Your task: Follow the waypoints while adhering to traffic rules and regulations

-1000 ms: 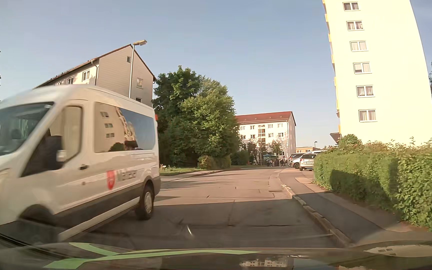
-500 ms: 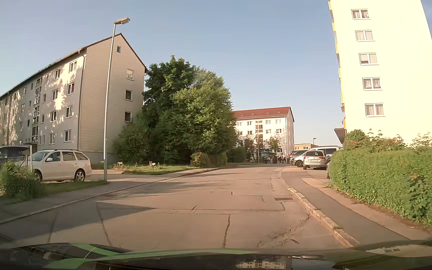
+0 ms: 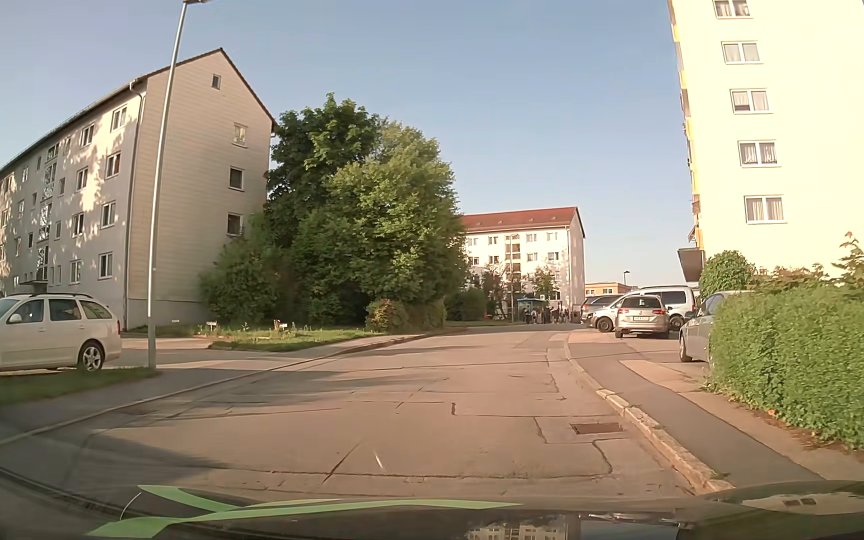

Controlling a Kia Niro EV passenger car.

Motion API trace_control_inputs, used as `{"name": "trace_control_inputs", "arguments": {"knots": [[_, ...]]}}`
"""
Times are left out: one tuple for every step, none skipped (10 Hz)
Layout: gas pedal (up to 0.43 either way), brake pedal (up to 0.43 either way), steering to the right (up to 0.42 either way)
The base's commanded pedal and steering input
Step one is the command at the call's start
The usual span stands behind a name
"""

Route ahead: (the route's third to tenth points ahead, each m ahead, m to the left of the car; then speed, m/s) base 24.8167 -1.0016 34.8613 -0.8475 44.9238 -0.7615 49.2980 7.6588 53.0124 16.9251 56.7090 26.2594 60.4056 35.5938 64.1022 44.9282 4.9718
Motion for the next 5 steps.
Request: {"name": "trace_control_inputs", "arguments": {"knots": [[0.118, 0.0, 0.013], [0.15, 0.0, 0.016], [0.157, 0.0, 0.015], [0.157, 0.0, 0.015], [0.169, 0.0, 0.015]]}}
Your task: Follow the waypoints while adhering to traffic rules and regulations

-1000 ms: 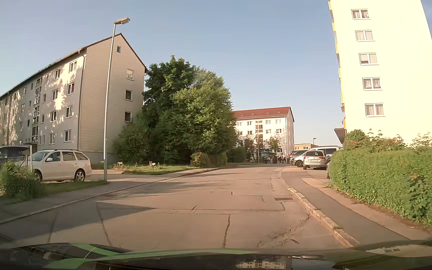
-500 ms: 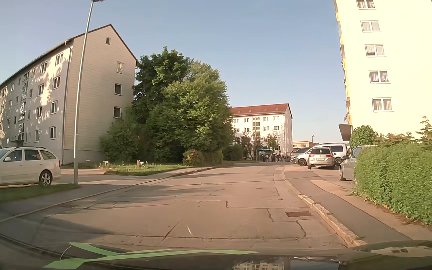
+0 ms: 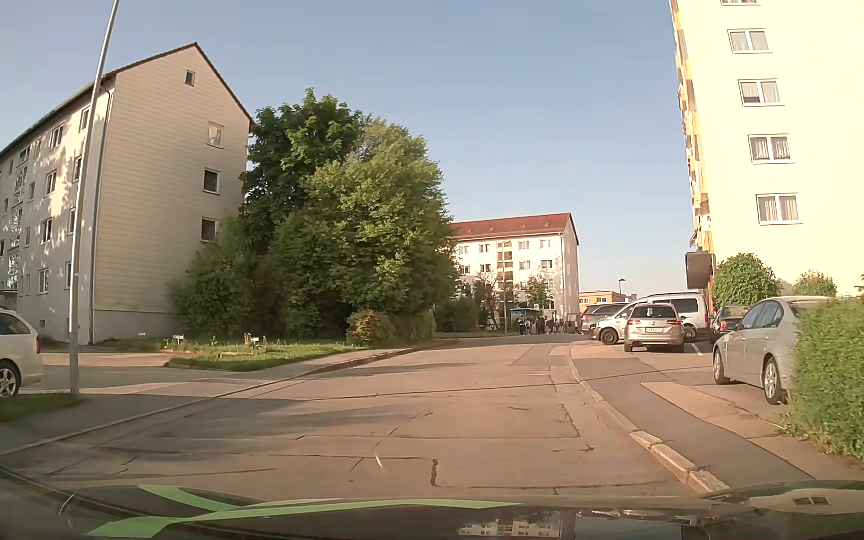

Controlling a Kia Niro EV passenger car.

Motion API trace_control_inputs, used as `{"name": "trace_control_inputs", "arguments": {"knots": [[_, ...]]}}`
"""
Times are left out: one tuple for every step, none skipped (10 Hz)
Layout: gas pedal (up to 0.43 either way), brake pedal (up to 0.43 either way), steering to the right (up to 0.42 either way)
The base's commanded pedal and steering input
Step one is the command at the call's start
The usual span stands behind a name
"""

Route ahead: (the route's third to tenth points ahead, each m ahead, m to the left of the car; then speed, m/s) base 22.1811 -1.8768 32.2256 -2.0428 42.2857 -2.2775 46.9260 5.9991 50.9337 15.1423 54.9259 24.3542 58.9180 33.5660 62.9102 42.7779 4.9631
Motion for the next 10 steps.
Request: {"name": "trace_control_inputs", "arguments": {"knots": [[0.169, 0.0, 0.011], [0.169, 0.0, 0.009], [0.169, 0.0, 0.01], [0.169, 0.0, 0.012], [0.157, 0.0, 0.013], [0.157, 0.0, 0.015], [0.13, 0.0, 0.02], [0.067, 0.0, 0.03], [0.0, 0.0, 0.037], [0.0, 0.0, 0.041]]}}
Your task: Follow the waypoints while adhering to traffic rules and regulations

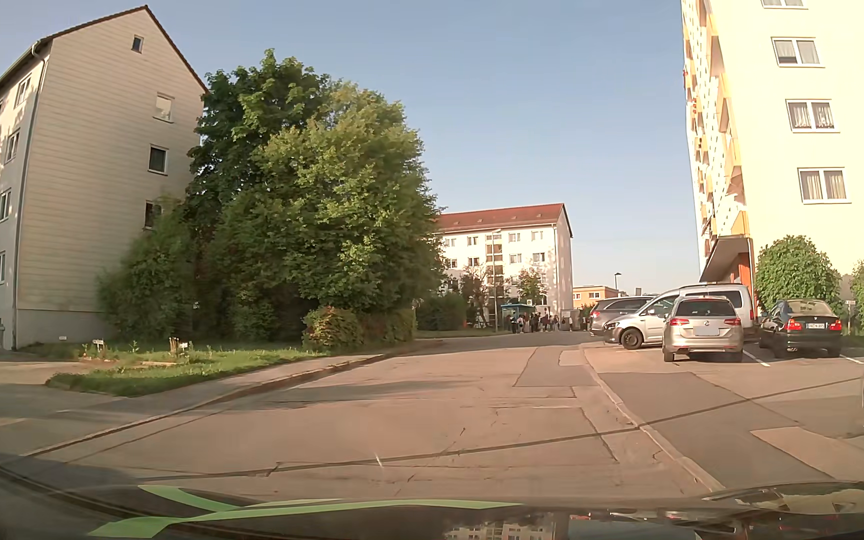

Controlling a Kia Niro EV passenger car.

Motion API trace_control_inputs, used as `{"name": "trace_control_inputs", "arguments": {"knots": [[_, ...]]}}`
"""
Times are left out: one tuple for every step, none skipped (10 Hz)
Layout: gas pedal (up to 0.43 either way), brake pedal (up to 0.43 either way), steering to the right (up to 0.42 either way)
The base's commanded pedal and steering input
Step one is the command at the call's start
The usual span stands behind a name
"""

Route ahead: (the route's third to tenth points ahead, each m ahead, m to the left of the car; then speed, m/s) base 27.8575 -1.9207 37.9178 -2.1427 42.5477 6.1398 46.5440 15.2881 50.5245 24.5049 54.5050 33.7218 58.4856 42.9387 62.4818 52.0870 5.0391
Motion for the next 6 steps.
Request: {"name": "trace_control_inputs", "arguments": {"knots": [[0.0, 0.0, 0.041], [0.0, 0.0, 0.041], [0.0, 0.0, 0.04], [0.0, 0.0, 0.04], [0.0, 0.0, 0.038], [0.0, 0.0, 0.034]]}}
